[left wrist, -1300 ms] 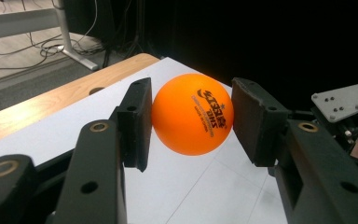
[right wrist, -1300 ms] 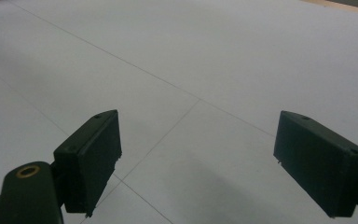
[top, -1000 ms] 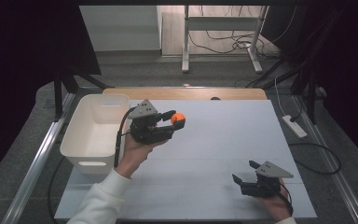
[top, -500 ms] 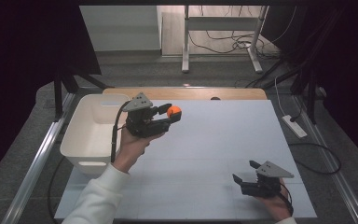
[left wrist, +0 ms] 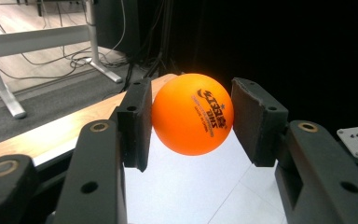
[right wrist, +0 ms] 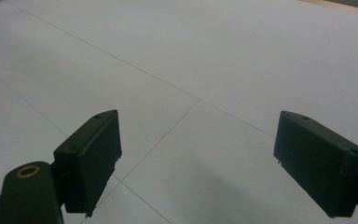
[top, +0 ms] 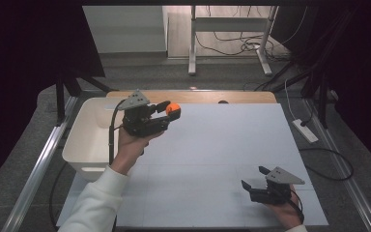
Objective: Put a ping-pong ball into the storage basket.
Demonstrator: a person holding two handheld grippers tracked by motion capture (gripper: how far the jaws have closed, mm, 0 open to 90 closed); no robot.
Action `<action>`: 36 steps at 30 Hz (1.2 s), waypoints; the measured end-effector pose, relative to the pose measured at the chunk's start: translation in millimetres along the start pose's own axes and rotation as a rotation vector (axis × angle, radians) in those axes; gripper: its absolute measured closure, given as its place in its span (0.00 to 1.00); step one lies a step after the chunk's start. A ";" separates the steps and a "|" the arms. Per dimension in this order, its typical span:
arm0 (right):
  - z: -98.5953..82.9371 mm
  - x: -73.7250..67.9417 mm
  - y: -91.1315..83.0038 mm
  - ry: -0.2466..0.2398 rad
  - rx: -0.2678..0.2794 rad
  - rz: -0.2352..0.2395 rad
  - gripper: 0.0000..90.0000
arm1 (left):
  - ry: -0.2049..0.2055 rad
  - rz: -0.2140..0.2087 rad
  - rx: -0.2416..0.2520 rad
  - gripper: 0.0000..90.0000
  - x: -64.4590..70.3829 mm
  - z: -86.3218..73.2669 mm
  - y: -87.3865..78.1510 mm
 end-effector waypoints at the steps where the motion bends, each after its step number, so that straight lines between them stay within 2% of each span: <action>1: 0.0 0.0 0.0 -0.001 0.000 0.000 0.17 | -0.001 0.004 0.001 0.57 -1.0 0.2 -0.4; 9: 0.3 0.0 -0.2 0.001 0.003 0.003 0.17 | -0.017 0.051 0.004 0.57 -14.0 1.2 -3.9; 13: 0.2 0.0 -0.5 -0.002 0.001 0.001 0.17 | -0.034 0.071 0.015 0.57 -25.6 4.3 -10.4; 19: -0.1 1.0 -0.3 0.000 0.002 0.000 0.17 | -0.032 0.090 0.018 0.57 -33.7 4.9 -16.8; 25: -0.4 0.7 0.2 -0.002 0.000 -0.001 0.17 | -0.028 0.126 0.011 0.57 -43.5 2.5 -20.7; 36: -0.8 1.2 0.3 0.001 -0.002 -0.003 0.17 | -0.050 0.182 0.006 0.57 -62.6 -0.8 -31.1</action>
Point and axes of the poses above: each handheld gripper's, and its own axes: y roughly forward along the jaws, z roughly out of its top, x roughly to its right, the point moved 10 cm from there along y, roughly forward along the jaws, and after that the axes turned 3 degrees about y, right-handed, at the moved point
